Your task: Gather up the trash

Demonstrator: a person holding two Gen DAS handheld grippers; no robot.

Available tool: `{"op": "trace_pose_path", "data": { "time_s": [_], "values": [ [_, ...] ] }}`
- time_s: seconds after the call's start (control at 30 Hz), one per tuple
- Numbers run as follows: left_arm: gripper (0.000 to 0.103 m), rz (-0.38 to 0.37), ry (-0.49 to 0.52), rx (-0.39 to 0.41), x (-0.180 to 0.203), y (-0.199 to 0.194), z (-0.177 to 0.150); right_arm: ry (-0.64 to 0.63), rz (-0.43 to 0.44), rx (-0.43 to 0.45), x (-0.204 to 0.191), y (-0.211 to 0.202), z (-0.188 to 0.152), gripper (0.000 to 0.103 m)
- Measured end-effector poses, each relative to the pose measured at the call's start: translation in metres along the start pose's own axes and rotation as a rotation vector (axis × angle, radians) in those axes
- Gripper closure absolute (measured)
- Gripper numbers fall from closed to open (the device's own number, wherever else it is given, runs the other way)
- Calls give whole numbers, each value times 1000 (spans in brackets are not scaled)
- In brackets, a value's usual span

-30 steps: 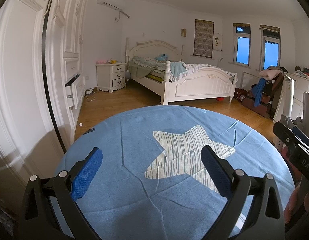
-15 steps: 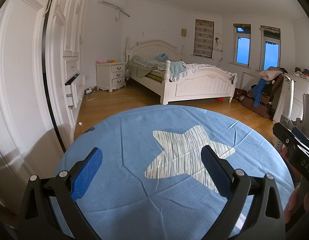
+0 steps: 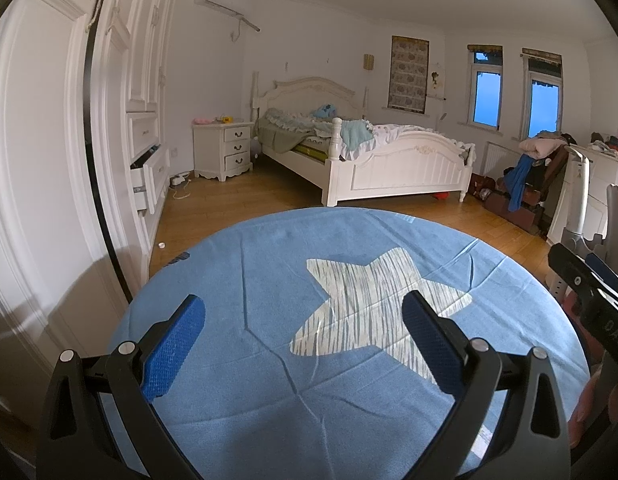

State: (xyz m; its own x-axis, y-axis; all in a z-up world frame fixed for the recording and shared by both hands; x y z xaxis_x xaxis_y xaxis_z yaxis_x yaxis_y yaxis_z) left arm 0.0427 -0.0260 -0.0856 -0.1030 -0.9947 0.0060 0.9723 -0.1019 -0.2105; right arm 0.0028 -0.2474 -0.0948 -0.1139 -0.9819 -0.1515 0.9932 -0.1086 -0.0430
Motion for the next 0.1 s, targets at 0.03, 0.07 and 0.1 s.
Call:
{"op": "trace_pose_path", "data": {
  "time_s": [0.03, 0.07, 0.1],
  "values": [
    [5, -1, -1, -3, -1, 1, -1, 0, 0, 0, 0, 0, 0, 5],
    [5, -2, -4, -5, -2, 1, -2, 0, 0, 1, 0, 0, 0, 5],
    [5, -2, -5, -7, -3, 2, -2, 0, 0, 1, 0, 0, 0, 5]
  ]
}}
Point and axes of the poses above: each gripper's, at about its wrist camera, not at the fingertips, and y roughly the way its jaws point, x to its right, z to its top, the point moved 1 cm from there along y, roughly the way its jaws point, and after that the axes turned 14 degrees about x, right-handed, at the moved point
